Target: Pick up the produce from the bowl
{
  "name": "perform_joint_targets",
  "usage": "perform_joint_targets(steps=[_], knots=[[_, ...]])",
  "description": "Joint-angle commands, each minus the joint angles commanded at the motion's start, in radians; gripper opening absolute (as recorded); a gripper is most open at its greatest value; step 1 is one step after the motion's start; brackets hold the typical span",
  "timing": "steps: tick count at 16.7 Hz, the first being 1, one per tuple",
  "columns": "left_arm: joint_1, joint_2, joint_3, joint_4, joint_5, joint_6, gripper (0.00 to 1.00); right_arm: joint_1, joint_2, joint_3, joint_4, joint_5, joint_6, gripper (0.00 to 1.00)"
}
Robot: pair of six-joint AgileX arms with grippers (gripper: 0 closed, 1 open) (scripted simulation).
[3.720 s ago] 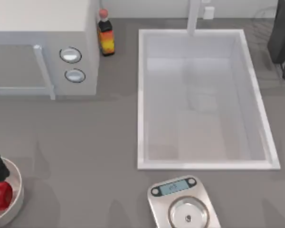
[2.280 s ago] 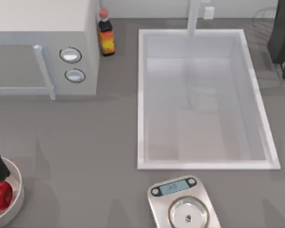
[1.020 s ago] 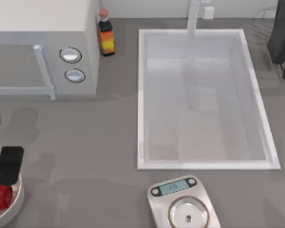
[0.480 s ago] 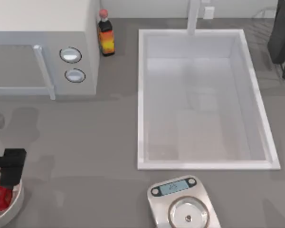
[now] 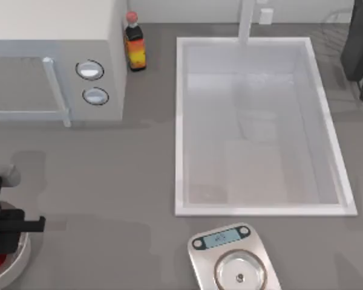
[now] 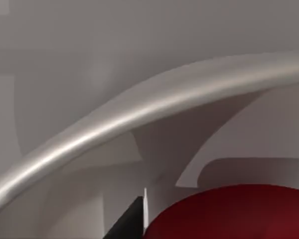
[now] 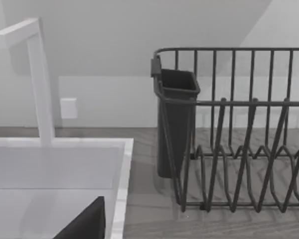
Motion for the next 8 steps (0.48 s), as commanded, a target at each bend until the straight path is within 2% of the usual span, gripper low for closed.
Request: perform_joint_targets(steps=[3, 7, 8], knots=[[0.0, 0.04, -0.043, 0.064, 0.0, 0.001, 1.0, 0.0, 0.0, 0.0, 0.0, 0.0, 0.0, 1.0], [0.0, 0.041, -0.044, 0.066, 0.0, 0.001, 1.0, 0.0, 0.0, 0.0, 0.0, 0.0, 0.0, 1.0], [0.0, 0.041, -0.044, 0.066, 0.0, 0.001, 0.92, 0.0, 0.0, 0.0, 0.0, 0.0, 0.0, 1.0]])
